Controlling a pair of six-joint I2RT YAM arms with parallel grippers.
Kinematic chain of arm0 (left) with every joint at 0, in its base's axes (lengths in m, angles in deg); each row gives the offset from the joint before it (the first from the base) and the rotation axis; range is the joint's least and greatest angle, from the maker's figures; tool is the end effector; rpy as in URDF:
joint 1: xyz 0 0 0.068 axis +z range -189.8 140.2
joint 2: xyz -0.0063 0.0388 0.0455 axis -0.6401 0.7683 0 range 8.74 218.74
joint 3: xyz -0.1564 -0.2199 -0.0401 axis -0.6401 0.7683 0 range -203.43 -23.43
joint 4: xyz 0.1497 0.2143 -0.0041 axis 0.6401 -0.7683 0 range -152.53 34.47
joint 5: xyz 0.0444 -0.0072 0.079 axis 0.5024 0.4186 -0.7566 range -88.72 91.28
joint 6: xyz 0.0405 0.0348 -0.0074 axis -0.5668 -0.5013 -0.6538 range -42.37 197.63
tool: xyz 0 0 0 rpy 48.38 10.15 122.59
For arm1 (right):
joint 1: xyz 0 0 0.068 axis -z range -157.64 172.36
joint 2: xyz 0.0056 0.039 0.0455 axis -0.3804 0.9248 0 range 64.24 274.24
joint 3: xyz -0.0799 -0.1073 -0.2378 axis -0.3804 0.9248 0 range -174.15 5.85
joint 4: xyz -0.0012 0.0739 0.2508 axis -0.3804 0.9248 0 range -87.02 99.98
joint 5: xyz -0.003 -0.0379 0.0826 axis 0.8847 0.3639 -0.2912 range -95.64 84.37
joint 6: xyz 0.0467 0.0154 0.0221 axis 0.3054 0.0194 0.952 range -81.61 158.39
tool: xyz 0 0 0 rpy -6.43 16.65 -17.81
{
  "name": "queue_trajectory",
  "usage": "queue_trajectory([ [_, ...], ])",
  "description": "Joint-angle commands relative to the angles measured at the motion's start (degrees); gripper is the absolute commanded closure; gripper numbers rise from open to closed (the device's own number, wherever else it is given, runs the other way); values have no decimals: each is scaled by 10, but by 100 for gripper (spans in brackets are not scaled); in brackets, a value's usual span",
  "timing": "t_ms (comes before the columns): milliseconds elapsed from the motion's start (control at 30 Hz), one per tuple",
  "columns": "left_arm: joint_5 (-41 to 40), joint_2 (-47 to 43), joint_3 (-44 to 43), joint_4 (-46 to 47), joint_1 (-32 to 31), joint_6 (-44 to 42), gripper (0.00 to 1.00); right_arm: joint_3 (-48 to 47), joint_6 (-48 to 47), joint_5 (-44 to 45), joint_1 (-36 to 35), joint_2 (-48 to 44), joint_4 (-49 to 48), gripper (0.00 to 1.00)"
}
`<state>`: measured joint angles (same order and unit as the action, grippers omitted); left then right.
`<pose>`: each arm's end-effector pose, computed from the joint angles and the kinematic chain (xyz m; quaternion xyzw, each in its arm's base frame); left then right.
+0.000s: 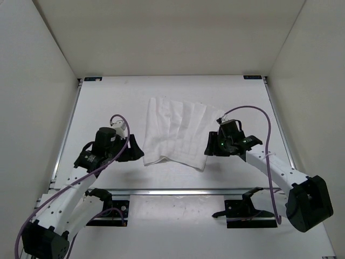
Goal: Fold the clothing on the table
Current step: Flatten the skirt out
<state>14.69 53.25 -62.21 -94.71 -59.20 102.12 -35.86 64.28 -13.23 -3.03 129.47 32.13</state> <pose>0.1466 -0.0605 0.2571 0.0040 0.9183 -0.2423 0.3129 0.2006 0.1004 0.2236 -0.0170 0.9454 0.1948 0.2608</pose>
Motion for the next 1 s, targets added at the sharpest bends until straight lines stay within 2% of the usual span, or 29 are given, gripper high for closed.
queue_trajectory([
  [0,-9,32,43,81,-10,71,24,26,40,-8,-19,4,-38,51],
  [100,-44,56,63,87,-21,84,19,46,59,-12,-34,20,-48,50],
  [467,-92,98,135,159,-42,130,17,70,89,-23,-70,89,-101,51],
  [500,-97,102,137,163,-42,133,10,71,91,-22,-73,97,-101,52],
  [533,-110,108,143,179,-52,143,4,72,92,-26,-79,108,-111,57],
  [567,-110,108,149,183,-52,143,4,72,92,-26,-79,108,-111,59],
  [700,-121,132,158,223,-58,159,10,72,94,-29,-88,122,-120,71],
  [800,-127,180,159,243,-59,164,10,77,92,-37,-83,119,-125,82],
  [900,-133,212,158,271,-72,174,13,80,89,-38,-80,118,-125,82],
  [967,-133,241,152,287,-77,180,22,82,87,-43,-80,113,-129,81],
])
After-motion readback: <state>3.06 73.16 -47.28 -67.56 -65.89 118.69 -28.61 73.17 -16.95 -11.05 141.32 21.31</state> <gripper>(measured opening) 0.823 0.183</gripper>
